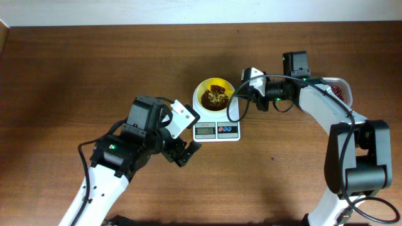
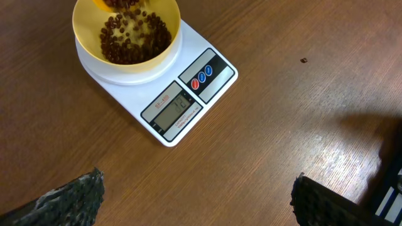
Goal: Scoop item into bowl and weigh 50g on scale
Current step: 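Tilt the scoop with the right gripper to pour beans into the bowl, then raise the empty scoop and move it back right toward the tub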
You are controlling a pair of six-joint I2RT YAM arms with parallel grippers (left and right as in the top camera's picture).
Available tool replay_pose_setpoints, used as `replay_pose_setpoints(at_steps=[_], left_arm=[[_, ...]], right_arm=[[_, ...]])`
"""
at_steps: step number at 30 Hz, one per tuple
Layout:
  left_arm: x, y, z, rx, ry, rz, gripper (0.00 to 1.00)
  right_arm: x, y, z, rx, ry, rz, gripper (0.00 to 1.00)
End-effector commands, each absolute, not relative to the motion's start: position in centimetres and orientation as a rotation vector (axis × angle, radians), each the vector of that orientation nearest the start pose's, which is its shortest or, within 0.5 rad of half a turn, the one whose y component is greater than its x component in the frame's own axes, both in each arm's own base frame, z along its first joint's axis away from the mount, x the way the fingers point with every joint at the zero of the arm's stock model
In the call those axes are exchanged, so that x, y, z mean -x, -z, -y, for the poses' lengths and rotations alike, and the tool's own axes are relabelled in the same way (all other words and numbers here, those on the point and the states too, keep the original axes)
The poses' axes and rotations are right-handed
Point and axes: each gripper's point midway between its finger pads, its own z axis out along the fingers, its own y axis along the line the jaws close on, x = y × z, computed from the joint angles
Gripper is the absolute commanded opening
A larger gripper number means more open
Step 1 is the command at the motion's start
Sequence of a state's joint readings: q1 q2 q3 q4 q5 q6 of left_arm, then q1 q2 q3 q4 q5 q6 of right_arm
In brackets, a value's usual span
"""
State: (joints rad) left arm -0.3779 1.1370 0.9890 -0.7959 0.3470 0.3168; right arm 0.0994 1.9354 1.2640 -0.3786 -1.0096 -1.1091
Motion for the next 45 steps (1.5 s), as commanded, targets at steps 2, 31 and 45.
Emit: replay_pose_setpoints(at_steps=[2,31,45], left_arm=[[-25.4,-18.7,16.4,-0.973,0.459,-2.288,0.99],[-25.4,-18.7,16.4,-0.973,0.459,-2.288,0.99],[-25.4,-18.7,16.4,-0.973,0.459,-2.288,0.99]], right_arm=[[-41.7,-11.2,-18.9,1.577,-0.612,-1.386,0.04],[-42.4,-16.3,-20.0,1.147,-1.005,-1.666,0.04],[-46.7,-25.7,-14.4,0.250,-1.436,-1.942,0.04]])
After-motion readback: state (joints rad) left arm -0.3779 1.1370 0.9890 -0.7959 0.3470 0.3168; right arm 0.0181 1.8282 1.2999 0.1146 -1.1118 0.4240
